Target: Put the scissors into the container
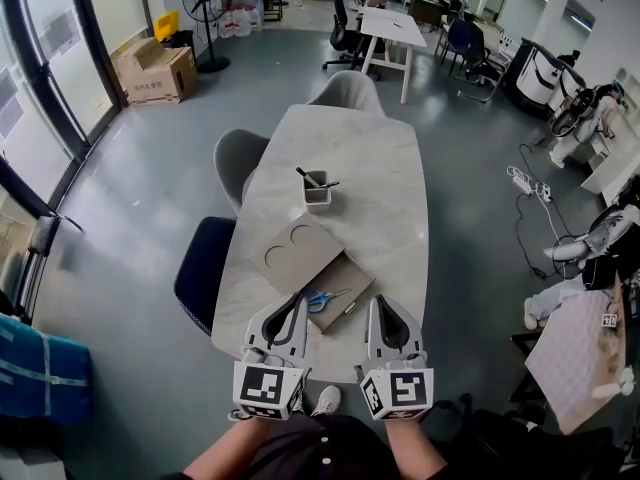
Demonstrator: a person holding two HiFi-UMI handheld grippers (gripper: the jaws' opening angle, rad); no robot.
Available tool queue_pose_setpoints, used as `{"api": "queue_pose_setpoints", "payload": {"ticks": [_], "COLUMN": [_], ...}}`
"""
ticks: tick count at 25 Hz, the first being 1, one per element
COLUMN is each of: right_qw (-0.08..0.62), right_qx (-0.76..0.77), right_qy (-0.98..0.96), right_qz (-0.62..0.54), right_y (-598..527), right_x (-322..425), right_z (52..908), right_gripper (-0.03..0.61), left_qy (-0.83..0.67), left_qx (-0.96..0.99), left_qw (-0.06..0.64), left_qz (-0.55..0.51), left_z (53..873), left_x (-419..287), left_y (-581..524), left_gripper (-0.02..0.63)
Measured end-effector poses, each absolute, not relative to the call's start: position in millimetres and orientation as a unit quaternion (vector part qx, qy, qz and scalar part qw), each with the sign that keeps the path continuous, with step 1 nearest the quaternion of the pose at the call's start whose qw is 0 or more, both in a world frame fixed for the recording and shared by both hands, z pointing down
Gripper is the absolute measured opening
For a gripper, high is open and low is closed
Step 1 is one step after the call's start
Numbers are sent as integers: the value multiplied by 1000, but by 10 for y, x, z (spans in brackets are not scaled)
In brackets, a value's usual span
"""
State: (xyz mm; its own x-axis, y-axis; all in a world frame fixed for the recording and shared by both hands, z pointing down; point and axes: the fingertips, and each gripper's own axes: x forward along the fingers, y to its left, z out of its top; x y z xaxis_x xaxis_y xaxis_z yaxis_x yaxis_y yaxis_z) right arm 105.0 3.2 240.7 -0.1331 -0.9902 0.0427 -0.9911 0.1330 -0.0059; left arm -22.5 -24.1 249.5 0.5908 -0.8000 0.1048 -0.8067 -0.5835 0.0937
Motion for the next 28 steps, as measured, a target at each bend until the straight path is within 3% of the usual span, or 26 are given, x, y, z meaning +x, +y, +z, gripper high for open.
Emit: {"api": "queue_pose_setpoints", "payload": {"ticks": [28], "right_qw": [21], "right_qx": [653], "right_qy": [-757], "right_qz": [15], "right_y": [109], "right_x": [1009], "right_z": [2436], "right_gripper": [-5], "left_qy": [-461], "left_qx": [885], "left_qw": [63], "left_qz": [23], "left_z": [2470], "left_x": [-282], "left_y": [-165], "left_gripper": [25]}}
